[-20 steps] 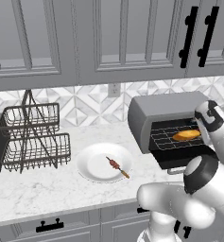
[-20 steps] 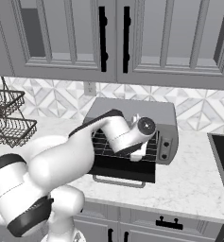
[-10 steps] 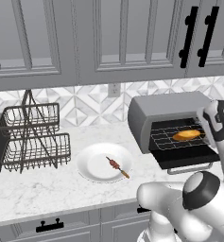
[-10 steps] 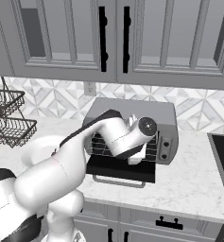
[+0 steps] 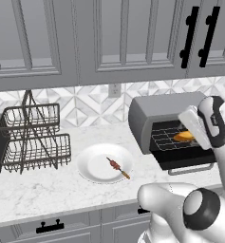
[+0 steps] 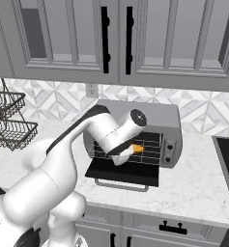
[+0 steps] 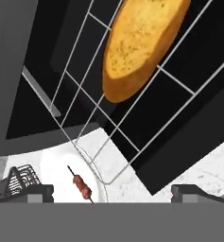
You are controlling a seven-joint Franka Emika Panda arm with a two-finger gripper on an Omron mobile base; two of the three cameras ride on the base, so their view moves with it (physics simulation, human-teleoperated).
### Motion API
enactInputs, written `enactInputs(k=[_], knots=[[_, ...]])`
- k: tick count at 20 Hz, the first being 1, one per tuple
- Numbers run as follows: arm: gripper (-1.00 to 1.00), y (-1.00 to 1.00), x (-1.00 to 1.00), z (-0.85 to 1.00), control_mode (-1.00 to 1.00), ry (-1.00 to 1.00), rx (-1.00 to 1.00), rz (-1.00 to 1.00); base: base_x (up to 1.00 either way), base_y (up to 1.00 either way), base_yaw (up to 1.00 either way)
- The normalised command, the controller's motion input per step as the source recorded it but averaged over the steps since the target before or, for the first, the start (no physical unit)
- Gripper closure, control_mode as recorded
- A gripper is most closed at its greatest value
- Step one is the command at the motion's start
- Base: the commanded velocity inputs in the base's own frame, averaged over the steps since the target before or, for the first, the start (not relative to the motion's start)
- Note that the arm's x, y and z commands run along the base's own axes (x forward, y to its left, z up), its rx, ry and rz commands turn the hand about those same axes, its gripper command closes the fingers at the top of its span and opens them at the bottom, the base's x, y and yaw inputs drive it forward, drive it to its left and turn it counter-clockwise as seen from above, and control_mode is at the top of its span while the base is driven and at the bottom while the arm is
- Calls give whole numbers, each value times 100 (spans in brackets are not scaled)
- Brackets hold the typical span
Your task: Pick up the kebab skewer and baguette bread, and place them inside the toaster oven. Close the toaster oven door and start by setting the timer.
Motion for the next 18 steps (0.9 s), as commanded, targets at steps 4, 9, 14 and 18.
enactInputs(k=[4, 9, 14, 18], knots=[[-100, 100, -59, 0, -100, 0, -16, 35, 0, 0, 0], [-100, 100, 5, -3, -100, 1, -12, 39, 0, 0, 0], [-100, 100, 2, -16, -100, 0, -20, 39, 0, 0, 0], [-100, 100, 31, -14, -100, 2, -16, 33, 0, 0, 0]])
